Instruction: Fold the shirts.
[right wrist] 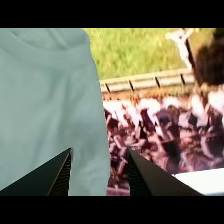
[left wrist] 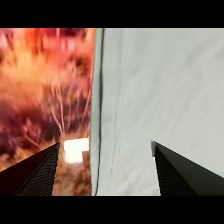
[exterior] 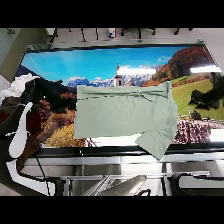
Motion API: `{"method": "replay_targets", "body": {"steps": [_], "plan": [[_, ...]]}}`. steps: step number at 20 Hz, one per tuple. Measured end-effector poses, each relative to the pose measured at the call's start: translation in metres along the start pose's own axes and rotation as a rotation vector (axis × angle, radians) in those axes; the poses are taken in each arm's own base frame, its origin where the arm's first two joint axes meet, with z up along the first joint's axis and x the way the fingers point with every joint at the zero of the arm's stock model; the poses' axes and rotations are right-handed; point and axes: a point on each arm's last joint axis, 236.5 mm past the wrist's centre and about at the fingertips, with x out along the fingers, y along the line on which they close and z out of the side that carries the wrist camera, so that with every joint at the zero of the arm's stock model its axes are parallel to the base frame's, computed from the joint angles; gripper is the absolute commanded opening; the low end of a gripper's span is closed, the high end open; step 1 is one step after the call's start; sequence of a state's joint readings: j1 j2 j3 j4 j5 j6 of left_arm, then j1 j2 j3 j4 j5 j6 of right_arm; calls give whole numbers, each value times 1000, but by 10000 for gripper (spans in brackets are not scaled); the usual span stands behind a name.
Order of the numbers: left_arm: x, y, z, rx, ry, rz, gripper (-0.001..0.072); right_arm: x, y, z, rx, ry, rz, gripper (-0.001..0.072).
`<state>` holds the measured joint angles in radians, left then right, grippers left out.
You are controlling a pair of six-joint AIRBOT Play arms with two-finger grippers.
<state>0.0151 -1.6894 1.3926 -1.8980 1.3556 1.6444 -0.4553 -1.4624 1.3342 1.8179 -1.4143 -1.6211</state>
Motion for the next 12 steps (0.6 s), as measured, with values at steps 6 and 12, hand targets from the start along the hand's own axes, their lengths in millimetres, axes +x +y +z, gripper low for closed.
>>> {"method": "replay_targets", "body": {"steps": [6, 12], "plan": [[46, -3, -66, -83, 95, -133, 638, 45, -27, -112, 197, 155, 109, 393], [64, -26, -87, -60, 135, -200, 364, 93, -7, -169, 232, 256, 212, 393]]}}
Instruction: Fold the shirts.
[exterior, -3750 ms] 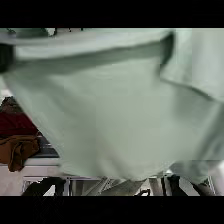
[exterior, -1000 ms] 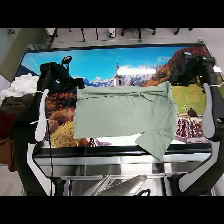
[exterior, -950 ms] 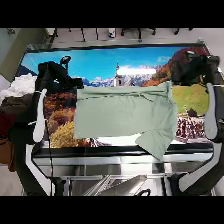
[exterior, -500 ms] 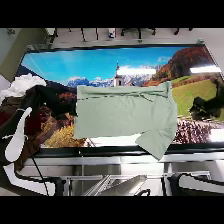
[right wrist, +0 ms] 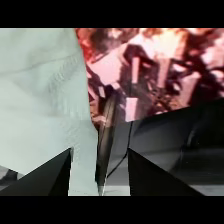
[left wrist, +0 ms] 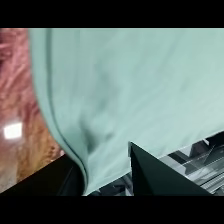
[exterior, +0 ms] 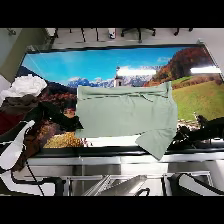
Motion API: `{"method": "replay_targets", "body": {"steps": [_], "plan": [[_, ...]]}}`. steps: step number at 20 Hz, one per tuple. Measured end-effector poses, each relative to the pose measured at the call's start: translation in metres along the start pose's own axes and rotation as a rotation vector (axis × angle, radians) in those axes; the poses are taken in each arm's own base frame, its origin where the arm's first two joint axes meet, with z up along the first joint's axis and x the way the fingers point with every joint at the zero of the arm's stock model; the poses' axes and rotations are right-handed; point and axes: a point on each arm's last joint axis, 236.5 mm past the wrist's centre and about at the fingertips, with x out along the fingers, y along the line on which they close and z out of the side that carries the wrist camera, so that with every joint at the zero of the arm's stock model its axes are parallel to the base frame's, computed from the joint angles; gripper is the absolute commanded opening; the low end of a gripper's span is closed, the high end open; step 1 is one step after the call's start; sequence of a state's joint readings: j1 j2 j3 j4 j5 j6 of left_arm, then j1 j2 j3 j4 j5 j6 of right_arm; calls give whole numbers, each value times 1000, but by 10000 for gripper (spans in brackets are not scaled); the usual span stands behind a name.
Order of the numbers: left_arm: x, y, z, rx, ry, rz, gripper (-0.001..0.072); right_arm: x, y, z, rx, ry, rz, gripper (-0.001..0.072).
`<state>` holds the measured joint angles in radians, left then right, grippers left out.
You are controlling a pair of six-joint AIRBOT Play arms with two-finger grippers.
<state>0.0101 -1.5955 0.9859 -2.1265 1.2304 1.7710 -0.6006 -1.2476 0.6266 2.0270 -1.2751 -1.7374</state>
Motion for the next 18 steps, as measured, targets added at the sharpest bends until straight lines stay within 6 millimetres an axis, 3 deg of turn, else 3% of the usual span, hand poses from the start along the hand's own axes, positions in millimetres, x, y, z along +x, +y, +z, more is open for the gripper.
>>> {"method": "replay_targets", "body": {"steps": [1, 2, 4, 6, 7, 10, 12, 18], "plan": [[2, -3, -1, 9, 1, -1, 264, 7, 1, -4, 2, 17, 6, 393], [5, -5, 0, 17, -4, 2, 33, 14, 6, -7, 2, 34, 23, 393], [7, -9, 1, 31, -7, -1, 27, 26, 16, -12, -12, 71, 55, 361], [5, -11, 6, 43, -21, 4, 27, 38, 26, -16, -49, 97, 72, 104], [3, -13, 9, 48, -31, 3, 27, 43, 30, -15, -70, 101, 74, 20], [-5, -16, 17, 62, -48, 16, 26, 43, 39, -10, -138, 80, 69, 21], [-9, -17, 9, 56, -11, 24, 26, 33, 38, 1, -164, 19, 32, 22], [-14, 14, -38, 15, 125, 175, 26, -9, -7, -14, -133, -32, -227, 21]]}}
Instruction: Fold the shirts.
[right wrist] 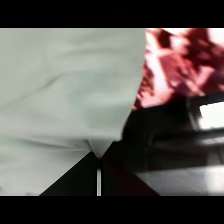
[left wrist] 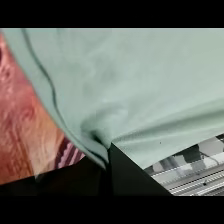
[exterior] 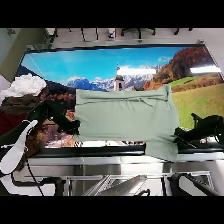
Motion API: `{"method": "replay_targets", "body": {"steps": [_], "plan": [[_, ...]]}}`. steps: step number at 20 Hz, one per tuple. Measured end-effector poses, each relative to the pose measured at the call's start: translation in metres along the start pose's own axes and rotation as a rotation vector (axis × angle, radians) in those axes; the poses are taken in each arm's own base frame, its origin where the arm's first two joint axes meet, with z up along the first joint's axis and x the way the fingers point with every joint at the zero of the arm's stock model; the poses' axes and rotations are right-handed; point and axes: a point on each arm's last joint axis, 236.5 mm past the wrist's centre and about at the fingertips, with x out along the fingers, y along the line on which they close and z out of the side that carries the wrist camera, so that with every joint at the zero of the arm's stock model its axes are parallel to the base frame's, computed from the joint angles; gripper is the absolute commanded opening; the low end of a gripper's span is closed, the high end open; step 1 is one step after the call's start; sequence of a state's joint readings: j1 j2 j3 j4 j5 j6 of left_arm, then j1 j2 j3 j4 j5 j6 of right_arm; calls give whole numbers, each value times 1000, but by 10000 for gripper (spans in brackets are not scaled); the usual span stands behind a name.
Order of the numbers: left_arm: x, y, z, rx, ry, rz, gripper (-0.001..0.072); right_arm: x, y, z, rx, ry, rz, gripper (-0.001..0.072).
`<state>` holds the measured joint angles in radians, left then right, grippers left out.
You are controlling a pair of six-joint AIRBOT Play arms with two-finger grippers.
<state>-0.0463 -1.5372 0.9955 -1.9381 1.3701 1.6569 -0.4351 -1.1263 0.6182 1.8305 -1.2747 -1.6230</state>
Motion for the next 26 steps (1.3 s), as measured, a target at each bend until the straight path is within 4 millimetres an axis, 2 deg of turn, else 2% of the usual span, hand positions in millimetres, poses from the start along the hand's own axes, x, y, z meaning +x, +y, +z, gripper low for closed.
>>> {"method": "replay_targets", "body": {"steps": [2, 4, 7, 11, 16, 19, 23, 24, 25, 26], "plan": [[-1, 13, -16, -25, 14, 31, 26, -7, -7, -4, 8, -13, -37, 21], [-6, 24, -25, -52, 4, 47, 26, -13, -3, -3, 4, -34, -27, 21], [-25, 28, -12, -59, -68, 53, 26, -31, 26, 25, -50, -150, 61, 22], [-63, 11, 41, -18, -229, 41, 26, -57, 76, 84, -170, -324, 135, 22], [-98, -5, 116, 14, -355, 30, 26, -66, 133, 165, -254, -441, 171, 23], [-106, -6, 153, 11, -393, 22, 26, -62, 151, 206, -268, -470, 181, 23], [-98, -9, 193, 24, -406, 21, 26, -48, 158, 234, -272, -472, 180, 33], [-94, -12, 202, 34, -405, 21, 27, -45, 159, 238, -274, -472, 178, 60], [-90, -15, 208, 43, -401, 21, 71, -43, 159, 242, -278, -476, 176, 241], [-86, -20, 213, 54, -396, 20, 376, -43, 158, 245, -286, -483, 170, 442]]}}
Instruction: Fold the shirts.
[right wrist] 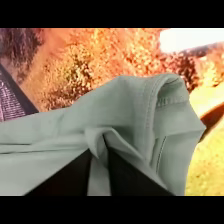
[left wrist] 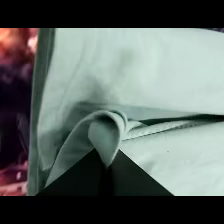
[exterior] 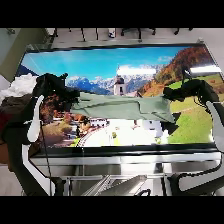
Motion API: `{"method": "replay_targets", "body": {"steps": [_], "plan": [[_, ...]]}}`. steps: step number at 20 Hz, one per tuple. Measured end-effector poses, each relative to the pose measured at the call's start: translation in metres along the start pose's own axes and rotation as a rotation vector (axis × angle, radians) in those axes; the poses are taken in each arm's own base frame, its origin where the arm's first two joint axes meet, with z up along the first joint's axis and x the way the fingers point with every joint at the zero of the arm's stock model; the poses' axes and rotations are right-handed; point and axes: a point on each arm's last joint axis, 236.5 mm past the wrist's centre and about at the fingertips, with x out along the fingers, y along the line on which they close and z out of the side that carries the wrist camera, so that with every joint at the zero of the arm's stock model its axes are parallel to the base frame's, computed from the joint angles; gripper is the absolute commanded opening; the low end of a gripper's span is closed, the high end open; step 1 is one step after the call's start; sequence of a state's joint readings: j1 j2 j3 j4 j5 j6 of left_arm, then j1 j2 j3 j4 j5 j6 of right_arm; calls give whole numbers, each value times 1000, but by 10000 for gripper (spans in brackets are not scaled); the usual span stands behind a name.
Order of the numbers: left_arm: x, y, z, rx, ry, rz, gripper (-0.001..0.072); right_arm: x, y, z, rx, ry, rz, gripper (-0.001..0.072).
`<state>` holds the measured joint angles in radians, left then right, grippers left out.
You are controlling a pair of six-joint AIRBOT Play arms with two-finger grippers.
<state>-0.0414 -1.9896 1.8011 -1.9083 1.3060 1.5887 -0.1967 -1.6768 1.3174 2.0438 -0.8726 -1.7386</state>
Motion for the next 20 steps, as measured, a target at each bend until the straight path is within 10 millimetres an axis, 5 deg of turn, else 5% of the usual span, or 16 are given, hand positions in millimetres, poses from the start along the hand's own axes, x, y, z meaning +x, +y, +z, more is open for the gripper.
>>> {"method": "replay_targets", "body": {"steps": [1, 5, 10, 15, 20], "plan": [[3, -4, 4, 10, 0, -1, 708, 0, -2, 3, -6, -5, -2, 566], [1, -20, 18, 46, -27, -11, 697, -14, -16, 10, -17, 22, -5, 696], [-26, -37, 29, 89, -52, -21, 697, -21, -41, -18, -1, 180, 53, 695], [-58, -33, 18, 81, -43, -20, 696, -9, -40, -48, -63, 306, 169, 695], [-97, -21, 14, 32, -78, -16, 696, -4, -35, -57, -84, 342, 245, 695]]}}
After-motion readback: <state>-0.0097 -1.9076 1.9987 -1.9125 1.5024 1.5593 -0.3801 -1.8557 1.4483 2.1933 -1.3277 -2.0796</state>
